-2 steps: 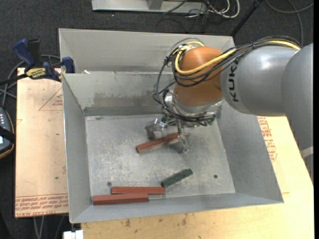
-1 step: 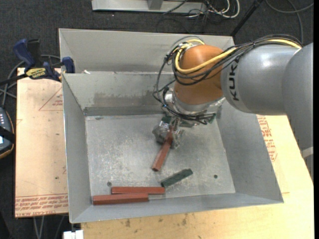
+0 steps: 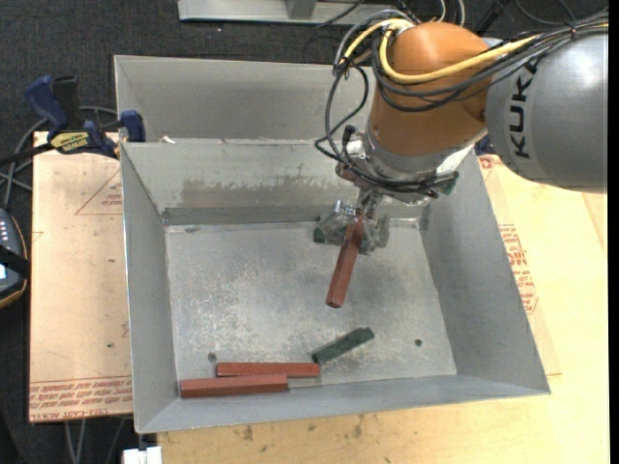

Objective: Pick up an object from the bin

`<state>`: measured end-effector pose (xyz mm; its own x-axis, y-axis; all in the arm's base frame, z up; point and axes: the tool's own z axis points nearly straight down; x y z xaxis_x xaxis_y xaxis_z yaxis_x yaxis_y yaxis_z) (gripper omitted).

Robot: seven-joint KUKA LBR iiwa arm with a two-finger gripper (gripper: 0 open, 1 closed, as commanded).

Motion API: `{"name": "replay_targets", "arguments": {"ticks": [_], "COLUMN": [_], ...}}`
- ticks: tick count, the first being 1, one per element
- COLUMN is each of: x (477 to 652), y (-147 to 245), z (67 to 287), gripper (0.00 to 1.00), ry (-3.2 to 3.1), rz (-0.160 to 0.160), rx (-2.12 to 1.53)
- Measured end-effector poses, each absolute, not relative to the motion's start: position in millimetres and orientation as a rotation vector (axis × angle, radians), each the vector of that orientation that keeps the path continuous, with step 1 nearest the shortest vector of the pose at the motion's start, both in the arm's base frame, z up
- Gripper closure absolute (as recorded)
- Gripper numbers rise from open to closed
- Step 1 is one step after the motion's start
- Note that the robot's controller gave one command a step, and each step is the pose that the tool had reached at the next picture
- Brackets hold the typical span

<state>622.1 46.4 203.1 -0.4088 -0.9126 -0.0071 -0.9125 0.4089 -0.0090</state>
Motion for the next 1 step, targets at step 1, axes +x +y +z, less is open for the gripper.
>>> {"name": "replay_targets", "arguments": {"ticks": [1], "x": [617.2], "y": [3.2], "z": [221.0], "gripper": [1.00], "ry": [2.549], "rz": [-0.003], "rx": [-1.828]}}
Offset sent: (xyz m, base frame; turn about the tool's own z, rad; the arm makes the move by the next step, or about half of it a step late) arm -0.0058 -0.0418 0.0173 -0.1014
